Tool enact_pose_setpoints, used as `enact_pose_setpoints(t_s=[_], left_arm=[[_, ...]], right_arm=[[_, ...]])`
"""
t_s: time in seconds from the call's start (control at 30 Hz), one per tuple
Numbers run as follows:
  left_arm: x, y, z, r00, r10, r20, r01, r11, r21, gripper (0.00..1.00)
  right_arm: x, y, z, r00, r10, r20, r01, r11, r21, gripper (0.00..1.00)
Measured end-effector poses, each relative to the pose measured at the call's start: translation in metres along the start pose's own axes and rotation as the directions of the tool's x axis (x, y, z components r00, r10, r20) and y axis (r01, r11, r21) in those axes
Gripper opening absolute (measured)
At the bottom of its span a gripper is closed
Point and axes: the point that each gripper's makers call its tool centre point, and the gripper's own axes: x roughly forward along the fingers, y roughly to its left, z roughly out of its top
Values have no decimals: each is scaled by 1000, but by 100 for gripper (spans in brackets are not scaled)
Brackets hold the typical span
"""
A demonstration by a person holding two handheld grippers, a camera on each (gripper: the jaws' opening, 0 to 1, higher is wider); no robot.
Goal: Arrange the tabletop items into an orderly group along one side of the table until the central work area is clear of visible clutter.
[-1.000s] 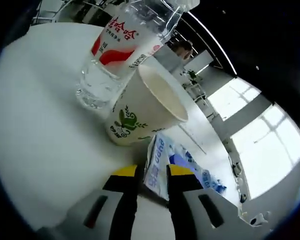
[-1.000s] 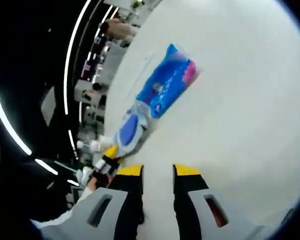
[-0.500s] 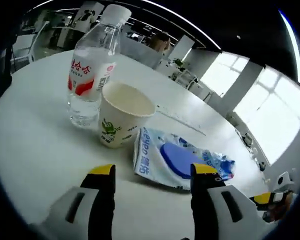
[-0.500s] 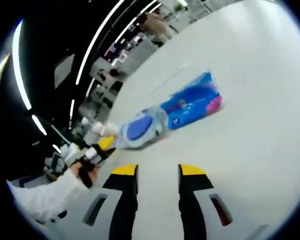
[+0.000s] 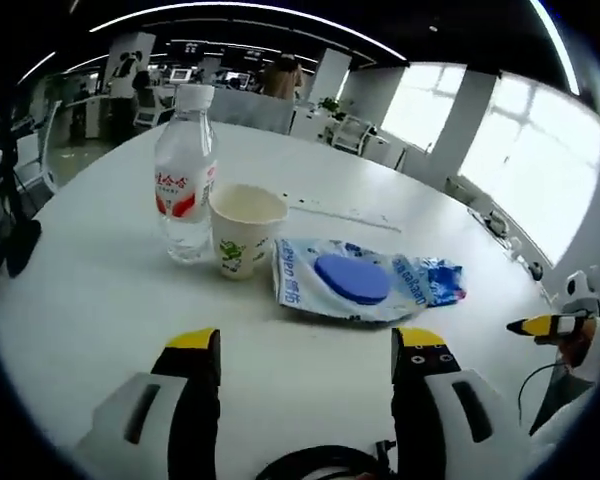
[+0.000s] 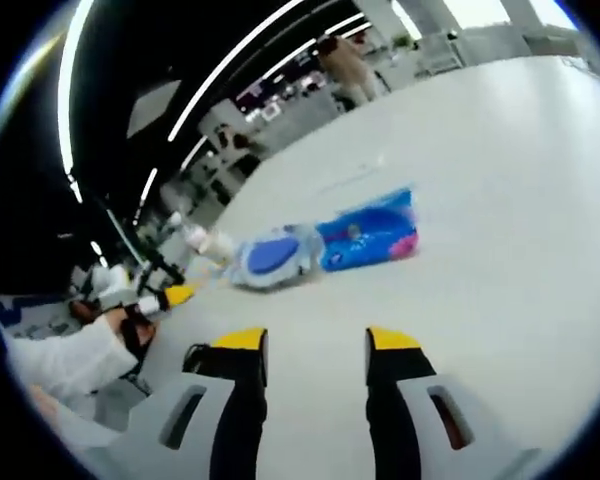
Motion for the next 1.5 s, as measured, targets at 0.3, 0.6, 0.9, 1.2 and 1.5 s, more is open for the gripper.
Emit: enact_pose_setpoints(t_s=[0.3,0.6,0.9,1.2,1.5], left_arm=[[-32,1,-8,1000,13,17,-12,1000,-15,71],[-58,8,-29,999,38,-4,-38,999,-33,71],[-66,14,-37,998,54,-20,-55,998,-40,70],[-66,13,-37,998,53,-31,-54,998,-25,69],[-71,11,-59,991,62,-115,-52,995,86,60]], right_arm=[[-26,1,4,1000,-6,8,7,995,-95,42],[-44,8,9,999,12,30,-10,997,-77,44],[-49,0,5,1000,-1,29,3,999,-49,43],[-49,0,5,999,-1,37,3,999,-35,43],[-48,3,3,999,4,37,-3,1000,-24,42]])
